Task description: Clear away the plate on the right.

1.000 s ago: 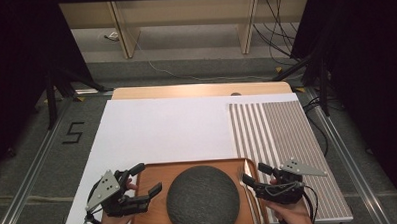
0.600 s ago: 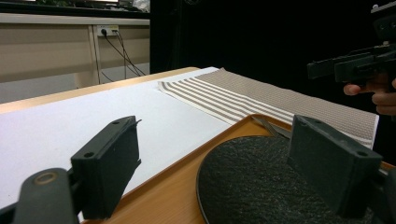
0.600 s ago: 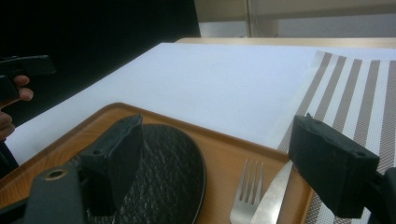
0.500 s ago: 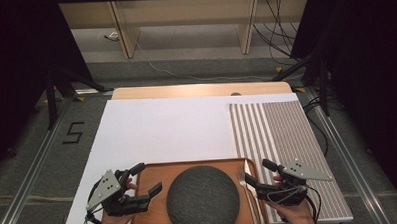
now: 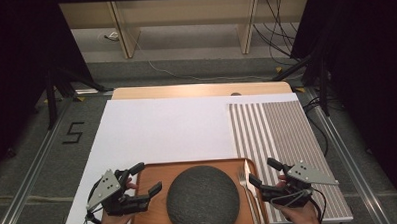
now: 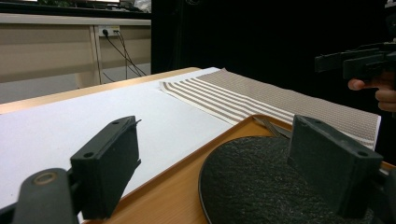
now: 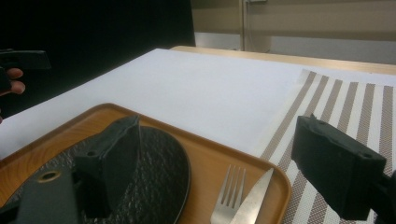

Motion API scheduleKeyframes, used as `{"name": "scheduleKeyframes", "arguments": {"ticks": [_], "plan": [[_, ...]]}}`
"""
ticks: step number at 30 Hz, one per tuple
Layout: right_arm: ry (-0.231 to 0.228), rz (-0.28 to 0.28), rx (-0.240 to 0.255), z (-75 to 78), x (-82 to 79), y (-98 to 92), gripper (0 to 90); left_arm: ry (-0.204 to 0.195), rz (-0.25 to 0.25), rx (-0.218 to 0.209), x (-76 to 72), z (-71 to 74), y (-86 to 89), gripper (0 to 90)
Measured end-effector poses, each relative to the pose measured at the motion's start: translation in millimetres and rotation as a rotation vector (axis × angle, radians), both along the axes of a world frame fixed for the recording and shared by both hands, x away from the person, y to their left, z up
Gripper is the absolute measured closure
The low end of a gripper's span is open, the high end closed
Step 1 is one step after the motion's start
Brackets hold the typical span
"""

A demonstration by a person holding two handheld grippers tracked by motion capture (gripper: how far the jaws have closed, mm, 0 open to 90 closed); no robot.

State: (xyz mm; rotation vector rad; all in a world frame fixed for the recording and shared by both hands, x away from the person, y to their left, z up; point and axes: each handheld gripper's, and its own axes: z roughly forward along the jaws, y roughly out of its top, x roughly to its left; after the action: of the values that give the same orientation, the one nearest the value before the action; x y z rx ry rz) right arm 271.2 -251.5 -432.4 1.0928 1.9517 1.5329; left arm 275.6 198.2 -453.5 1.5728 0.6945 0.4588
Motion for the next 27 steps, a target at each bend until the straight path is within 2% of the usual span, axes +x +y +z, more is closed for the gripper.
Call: {"name": "scheduleKeyframes", "arguments": {"ticks": [6, 13, 21, 27], "plan": [[-0.014, 0.005, -0.029, -0.4, -2.2, -0.1, 15.8, -0.007, 0.001, -0.001, -0.8, 0.3, 1.3, 16.0], [-0.031, 0.002, -0.039, -0.3, -5.0, -2.7, 15.4, -0.005, 0.003, 0.000, -0.5, 0.2, 2.2, 15.8], [-0.050, -0.014, -0.015, 1.3, -6.5, -6.3, 15.5, -0.006, 0.006, 0.002, 0.3, 0.0, 1.7, 15.7], [-0.054, -0.011, -0.019, 1.1, -6.4, -5.2, 15.4, -0.006, 0.007, 0.003, 0.4, 0.0, 1.7, 15.7]]}}
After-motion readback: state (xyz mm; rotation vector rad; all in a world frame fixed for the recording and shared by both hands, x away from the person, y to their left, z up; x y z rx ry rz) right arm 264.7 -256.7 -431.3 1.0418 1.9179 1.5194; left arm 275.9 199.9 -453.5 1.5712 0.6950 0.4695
